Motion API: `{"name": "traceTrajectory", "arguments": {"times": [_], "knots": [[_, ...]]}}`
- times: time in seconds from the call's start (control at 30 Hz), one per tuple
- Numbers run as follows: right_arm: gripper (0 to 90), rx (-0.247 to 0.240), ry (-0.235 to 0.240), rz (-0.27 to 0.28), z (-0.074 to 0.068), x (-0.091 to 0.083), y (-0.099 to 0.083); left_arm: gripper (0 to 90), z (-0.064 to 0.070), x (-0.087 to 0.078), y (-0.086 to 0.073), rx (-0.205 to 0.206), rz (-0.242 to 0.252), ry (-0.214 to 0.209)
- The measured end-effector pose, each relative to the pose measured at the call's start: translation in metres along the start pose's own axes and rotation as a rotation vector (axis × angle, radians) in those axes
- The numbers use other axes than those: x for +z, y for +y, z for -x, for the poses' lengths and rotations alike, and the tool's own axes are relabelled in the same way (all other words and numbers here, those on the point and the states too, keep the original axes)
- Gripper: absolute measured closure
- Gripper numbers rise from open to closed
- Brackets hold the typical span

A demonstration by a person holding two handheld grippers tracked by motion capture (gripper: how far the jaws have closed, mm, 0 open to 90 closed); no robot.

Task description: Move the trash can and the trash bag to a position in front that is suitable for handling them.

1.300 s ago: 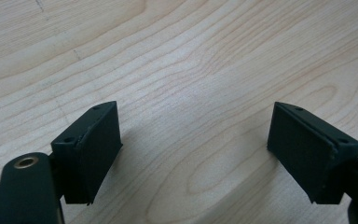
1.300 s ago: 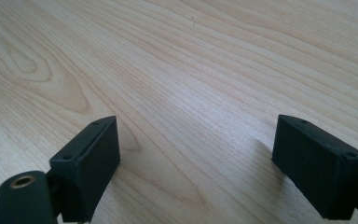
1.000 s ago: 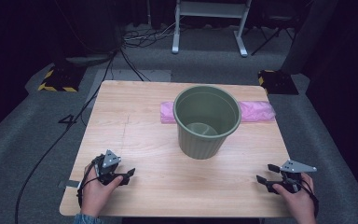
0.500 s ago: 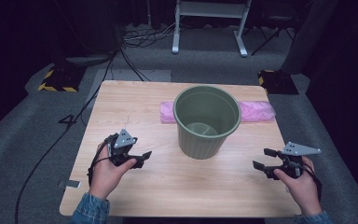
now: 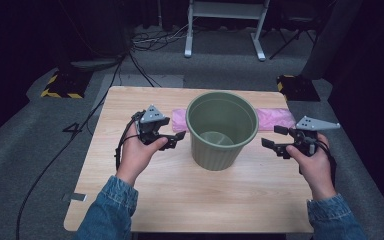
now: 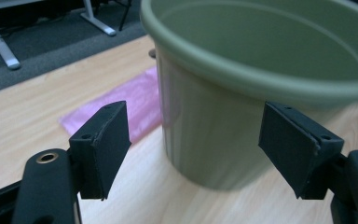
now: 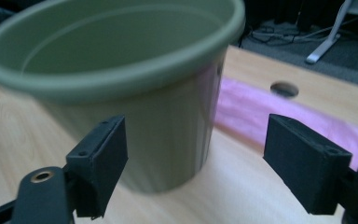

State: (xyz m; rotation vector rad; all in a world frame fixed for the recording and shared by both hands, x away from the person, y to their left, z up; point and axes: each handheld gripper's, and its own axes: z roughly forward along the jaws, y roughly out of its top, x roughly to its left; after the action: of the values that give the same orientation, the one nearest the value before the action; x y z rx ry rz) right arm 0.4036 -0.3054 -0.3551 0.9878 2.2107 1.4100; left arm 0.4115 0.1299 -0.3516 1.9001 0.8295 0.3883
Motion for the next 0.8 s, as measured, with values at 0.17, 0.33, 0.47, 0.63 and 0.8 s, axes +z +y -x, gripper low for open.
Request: {"name": "traceTrajectory", "arguments": {"times": [0.17,0.33,0.47,0.63,0.8], "knots": [[20.3,-0.062,-0.093,-0.001,-0.001,0.010,0.027,24.9,-0.002,0.012,0.015,0.034,-0.003,0.021],[20.9,-0.044,-0.060,0.015,0.001,0.017,0.038,26.8,-0.003,0.013,0.022,0.067,0.026,0.041],[21.3,-0.056,-0.045,-0.019,0.004,0.032,0.041,26.5,-0.007,0.022,0.025,0.047,0.038,0.015],[21.3,-0.028,0.010,-0.042,0.002,0.049,0.038,27.1,-0.004,0.036,0.025,0.043,0.035,-0.024],[19.1,-0.033,-0.019,-0.038,-0.005,0.051,0.036,30.3,0.007,0.036,0.023,0.055,0.022,-0.056]]}}
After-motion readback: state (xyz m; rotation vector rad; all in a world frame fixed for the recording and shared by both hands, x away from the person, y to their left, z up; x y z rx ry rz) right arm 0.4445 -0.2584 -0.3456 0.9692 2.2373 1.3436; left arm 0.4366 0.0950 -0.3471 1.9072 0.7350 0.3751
